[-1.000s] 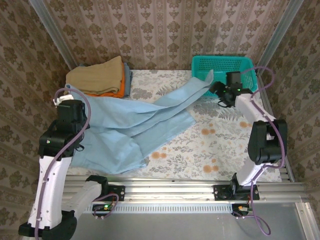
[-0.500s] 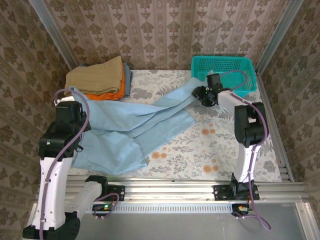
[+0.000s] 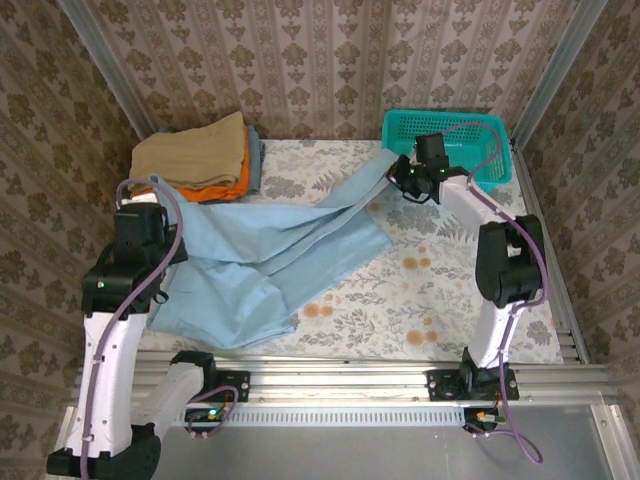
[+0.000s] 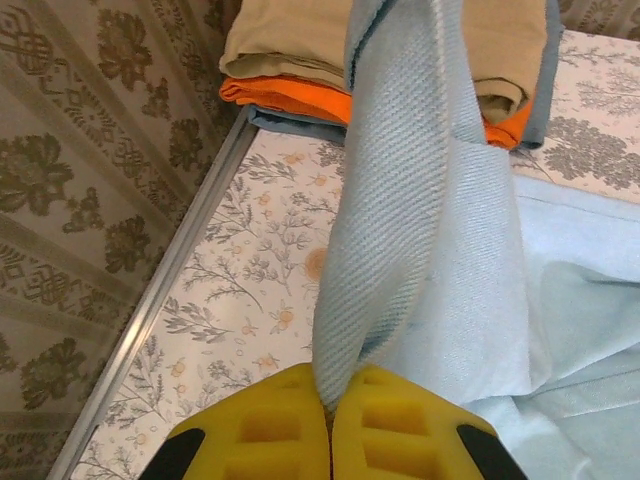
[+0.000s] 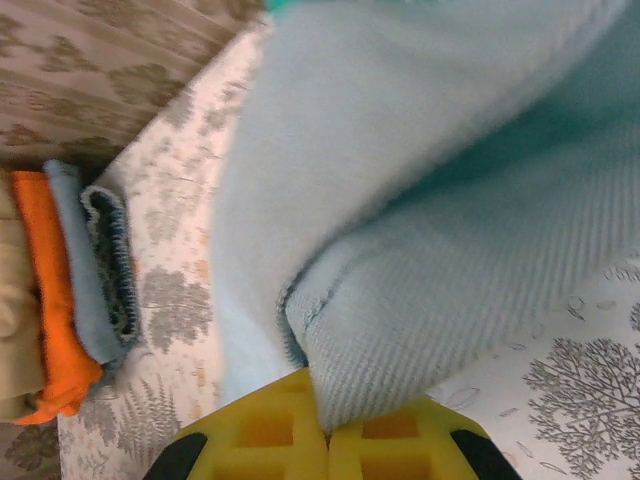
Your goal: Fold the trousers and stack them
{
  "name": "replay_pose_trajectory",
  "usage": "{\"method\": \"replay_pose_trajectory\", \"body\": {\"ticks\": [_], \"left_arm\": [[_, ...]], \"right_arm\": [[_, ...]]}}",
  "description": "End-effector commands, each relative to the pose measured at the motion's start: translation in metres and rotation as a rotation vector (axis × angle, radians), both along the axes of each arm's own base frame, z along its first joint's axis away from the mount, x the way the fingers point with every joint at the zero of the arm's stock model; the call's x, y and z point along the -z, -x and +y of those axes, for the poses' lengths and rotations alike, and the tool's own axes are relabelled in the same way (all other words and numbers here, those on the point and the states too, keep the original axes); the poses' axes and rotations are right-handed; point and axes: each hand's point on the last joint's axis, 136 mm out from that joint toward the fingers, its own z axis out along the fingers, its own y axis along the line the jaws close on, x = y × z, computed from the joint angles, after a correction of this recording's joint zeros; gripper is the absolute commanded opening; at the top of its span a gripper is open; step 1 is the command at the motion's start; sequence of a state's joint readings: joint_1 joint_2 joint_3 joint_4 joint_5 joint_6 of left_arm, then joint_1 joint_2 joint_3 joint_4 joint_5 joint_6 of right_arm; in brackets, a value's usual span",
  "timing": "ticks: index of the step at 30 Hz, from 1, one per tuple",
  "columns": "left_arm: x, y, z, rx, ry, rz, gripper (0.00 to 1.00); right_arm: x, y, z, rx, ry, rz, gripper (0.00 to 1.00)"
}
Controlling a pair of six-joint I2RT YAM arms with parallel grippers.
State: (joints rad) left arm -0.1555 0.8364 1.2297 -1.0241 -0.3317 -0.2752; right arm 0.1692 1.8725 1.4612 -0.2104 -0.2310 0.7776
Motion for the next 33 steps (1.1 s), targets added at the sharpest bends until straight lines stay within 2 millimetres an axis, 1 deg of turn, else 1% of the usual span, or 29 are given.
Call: {"method": "replay_pose_trajectory", "body": {"ticks": [1, 4, 6, 9, 10, 13, 14, 16, 18, 19, 22, 25, 26, 27, 28, 29, 30, 31, 32, 33], "left_arm": [[-0.005, -0.005, -0.006, 0.034, 0.025, -0.045, 0.00], [-0.001, -0.006, -0.012, 0.056, 0.051, -0.042, 0.00], [0.002, -0.007, -0.015, 0.067, 0.067, -0.039, 0.00], [0.008, -0.007, -0.018, 0.075, 0.082, -0.034, 0.00], [0.011, -0.007, -0.019, 0.079, 0.090, -0.029, 0.00], [0.014, -0.006, -0.018, 0.065, 0.094, -0.028, 0.00], [0.013, -0.005, -0.015, 0.052, 0.088, -0.036, 0.00], [0.008, -0.002, -0.008, 0.021, 0.069, -0.056, 0.00], [-0.001, 0.003, 0.001, -0.019, 0.040, -0.079, 0.00], [-0.006, 0.005, 0.007, -0.043, 0.023, -0.086, 0.00], [-0.014, 0.011, 0.018, -0.091, -0.016, -0.093, 0.00], [-0.018, 0.016, 0.029, -0.143, -0.034, -0.101, 0.00], [-0.020, 0.019, 0.032, -0.162, -0.038, -0.113, 0.00], [-0.022, 0.021, 0.036, -0.177, -0.039, -0.126, 0.00], [-0.025, 0.023, 0.039, -0.193, -0.040, -0.141, 0.00], [-0.028, 0.025, 0.041, -0.205, -0.040, -0.156, 0.00], [-0.030, 0.027, 0.044, -0.216, -0.041, -0.164, 0.00], [-0.031, 0.028, 0.047, -0.228, -0.044, -0.165, 0.00], [-0.032, 0.028, 0.048, -0.235, -0.041, -0.169, 0.00], [-0.031, 0.028, 0.049, -0.239, -0.040, -0.168, 0.00]], "right_arm": [[-0.078, -0.001, 0.002, -0.012, 0.116, -0.195, 0.00], [-0.102, 0.002, 0.004, -0.012, 0.203, -0.258, 0.00], [-0.119, 0.007, 0.010, -0.031, 0.228, -0.313, 0.00], [-0.150, 0.017, 0.021, -0.047, 0.289, -0.419, 0.00], [-0.163, 0.022, 0.027, -0.057, 0.310, -0.461, 0.00], [-0.194, 0.042, 0.056, -0.138, 0.336, -0.564, 0.00], [-0.202, 0.051, 0.065, -0.163, 0.353, -0.590, 0.00], [-0.207, 0.063, 0.079, -0.193, 0.368, -0.605, 0.00], [-0.201, 0.068, 0.096, -0.256, 0.329, -0.594, 0.00], [-0.190, 0.065, 0.102, -0.273, 0.339, -0.574, 0.00], [-0.153, 0.048, 0.119, -0.325, 0.345, -0.489, 0.00], [-0.121, 0.030, 0.147, -0.408, 0.299, -0.435, 0.00], [-0.106, 0.023, 0.158, -0.447, 0.285, -0.399, 0.03], [-0.096, 0.019, 0.167, -0.491, 0.274, -0.370, 0.10], [-0.078, 0.015, 0.176, -0.538, 0.277, -0.321, 0.27], [-0.067, 0.013, 0.181, -0.580, 0.294, -0.275, 0.35], [-0.057, 0.012, 0.180, -0.593, 0.322, -0.233, 0.38], [-0.047, 0.013, 0.175, -0.593, 0.357, -0.190, 0.44], [-0.040, 0.016, 0.170, -0.600, 0.386, -0.171, 0.49], [-0.039, 0.020, 0.165, -0.601, 0.403, -0.170, 0.55]]}}
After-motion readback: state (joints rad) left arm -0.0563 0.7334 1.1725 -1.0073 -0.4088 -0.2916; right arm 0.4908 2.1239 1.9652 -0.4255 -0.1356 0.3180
